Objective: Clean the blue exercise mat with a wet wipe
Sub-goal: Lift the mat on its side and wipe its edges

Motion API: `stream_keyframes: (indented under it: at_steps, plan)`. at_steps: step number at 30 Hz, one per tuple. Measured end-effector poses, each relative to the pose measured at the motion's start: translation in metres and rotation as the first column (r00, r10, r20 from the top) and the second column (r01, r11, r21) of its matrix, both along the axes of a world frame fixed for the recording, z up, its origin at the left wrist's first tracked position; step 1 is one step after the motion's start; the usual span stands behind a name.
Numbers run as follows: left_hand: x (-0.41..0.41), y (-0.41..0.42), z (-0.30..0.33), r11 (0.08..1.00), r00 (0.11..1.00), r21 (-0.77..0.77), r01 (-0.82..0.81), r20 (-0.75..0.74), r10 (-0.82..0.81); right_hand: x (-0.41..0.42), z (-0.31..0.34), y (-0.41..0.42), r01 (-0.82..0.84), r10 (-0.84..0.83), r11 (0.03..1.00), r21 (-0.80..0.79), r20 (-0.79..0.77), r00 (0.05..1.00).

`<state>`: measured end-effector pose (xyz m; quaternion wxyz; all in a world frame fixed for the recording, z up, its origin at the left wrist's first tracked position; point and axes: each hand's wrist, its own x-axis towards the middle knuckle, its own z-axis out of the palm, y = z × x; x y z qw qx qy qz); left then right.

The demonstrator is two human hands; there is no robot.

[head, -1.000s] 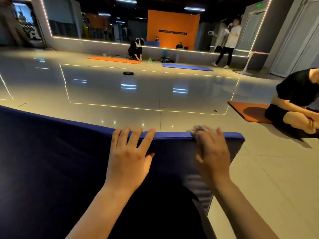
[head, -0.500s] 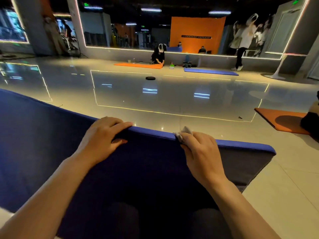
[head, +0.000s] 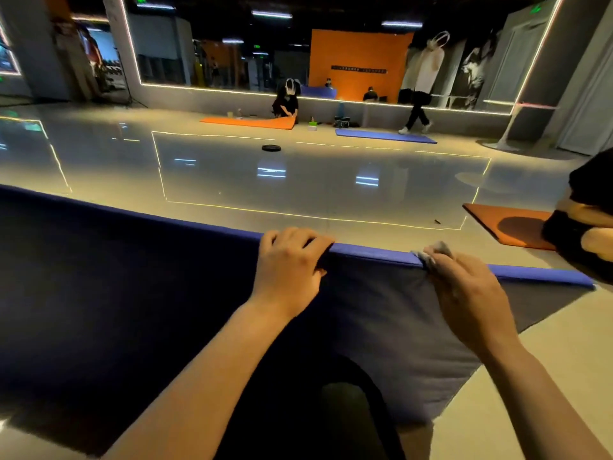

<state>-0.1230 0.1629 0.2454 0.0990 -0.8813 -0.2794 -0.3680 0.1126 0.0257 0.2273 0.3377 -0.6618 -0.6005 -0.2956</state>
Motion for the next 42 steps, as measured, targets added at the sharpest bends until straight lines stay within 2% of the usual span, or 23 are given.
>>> stream_keyframes:
  at_steps: [2,5,7,10,12,15,18,21,23,27,30,32,35,38,42]
  plan:
    - [-0.016,0.012,0.011,0.998,0.990,-0.053,-0.027,-0.137,0.019,-0.007,0.000,0.008,0.013,-0.013,1.000,0.006,-0.039,0.999]
    - [-0.069,0.042,0.018,0.960,0.916,-0.114,-0.255,-0.346,0.202,-0.009,0.004,0.019,0.030,-0.032,0.999,-0.019,-0.168,0.985]
    - [-0.101,0.054,0.017,0.956,0.918,-0.107,-0.275,-0.326,0.228,-0.012,0.003,0.020,0.036,-0.040,0.999,-0.023,-0.220,0.975]
    - [-0.112,0.052,0.000,0.972,0.924,0.070,-0.224,-0.301,0.235,-0.029,0.005,0.026,0.080,-0.078,0.997,-0.003,-0.262,0.962]
    - [-0.108,0.044,-0.012,0.961,0.938,0.116,-0.250,-0.217,0.270,-0.058,0.005,0.038,0.049,-0.048,0.999,-0.004,-0.223,0.974]
    - [-0.107,0.039,-0.020,0.947,0.951,0.186,-0.263,-0.115,0.287,-0.128,0.004,0.063,-0.141,0.136,0.990,-0.029,-0.130,0.982]
    - [-0.112,0.037,-0.022,0.932,0.947,0.229,-0.280,-0.093,0.308,-0.172,-0.002,0.080,-0.185,0.182,0.970,-0.160,-0.032,0.983]
    - [-0.114,0.034,-0.029,0.924,0.946,0.249,-0.289,-0.076,0.316,-0.141,0.000,0.074,-0.113,0.143,0.970,-0.215,0.129,0.981]
    - [-0.115,0.034,-0.034,0.920,0.949,0.259,-0.295,-0.035,0.314,-0.097,0.002,0.057,-0.028,0.061,0.978,-0.206,0.153,0.986]
    - [-0.111,0.030,-0.042,0.918,0.950,0.258,-0.301,-0.003,0.312,-0.011,0.000,0.015,0.200,-0.199,0.959,-0.199,0.029,0.980]
    - [-0.108,0.031,-0.042,0.921,0.948,0.240,-0.307,-0.003,0.317,-0.005,-0.003,0.021,0.231,-0.250,0.963,-0.137,-0.135,0.959]
    - [-0.106,0.030,-0.042,0.920,0.943,0.225,-0.321,-0.009,0.332,-0.032,-0.004,0.034,0.174,-0.181,0.983,-0.056,-0.192,0.964]
    - [-0.107,0.029,-0.039,0.923,0.934,0.196,-0.331,-0.066,0.350,-0.093,-0.011,0.061,0.035,-0.031,0.998,0.045,-0.099,0.995]
    - [-0.112,0.025,-0.034,0.929,0.932,0.167,-0.331,-0.097,0.349,-0.142,-0.013,0.084,-0.100,0.103,0.994,0.043,-0.078,0.992]
    - [-0.120,0.024,-0.033,0.935,0.931,0.162,-0.315,-0.137,0.338,-0.118,-0.005,0.090,-0.123,0.120,0.992,0.004,0.159,0.980]
